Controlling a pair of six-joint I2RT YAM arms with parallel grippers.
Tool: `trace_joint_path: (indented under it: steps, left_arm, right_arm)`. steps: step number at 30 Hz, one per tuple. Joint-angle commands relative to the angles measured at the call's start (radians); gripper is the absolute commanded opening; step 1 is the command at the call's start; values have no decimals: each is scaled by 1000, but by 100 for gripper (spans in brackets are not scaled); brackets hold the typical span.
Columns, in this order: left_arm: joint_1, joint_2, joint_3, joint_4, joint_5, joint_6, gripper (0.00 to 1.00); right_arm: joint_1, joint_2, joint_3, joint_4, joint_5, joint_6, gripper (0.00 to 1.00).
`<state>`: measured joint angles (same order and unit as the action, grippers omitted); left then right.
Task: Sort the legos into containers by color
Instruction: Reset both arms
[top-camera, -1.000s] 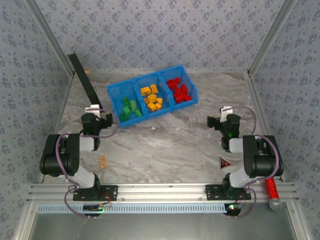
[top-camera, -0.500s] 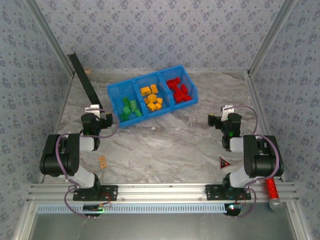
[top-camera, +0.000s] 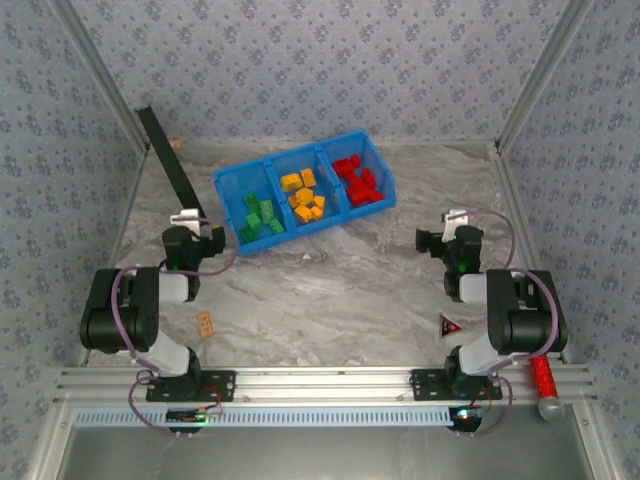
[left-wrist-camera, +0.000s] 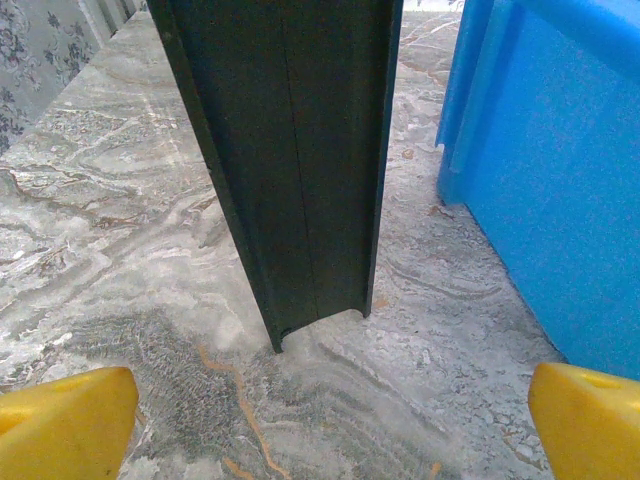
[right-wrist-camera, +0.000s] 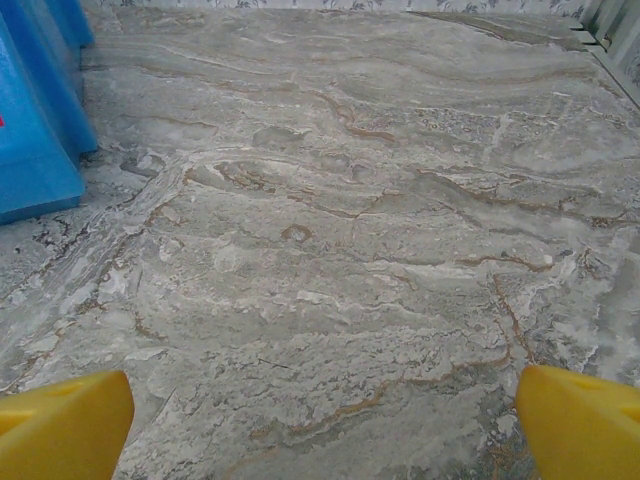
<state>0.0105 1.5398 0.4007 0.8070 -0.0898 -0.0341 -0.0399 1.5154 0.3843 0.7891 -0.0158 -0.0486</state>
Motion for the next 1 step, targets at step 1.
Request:
trace_joint_path:
  steps: [1]
  left_arm:
    - [-1,-4,15,3,21,6,100]
  right_arm:
    - [4,9,16,2,3,9,100]
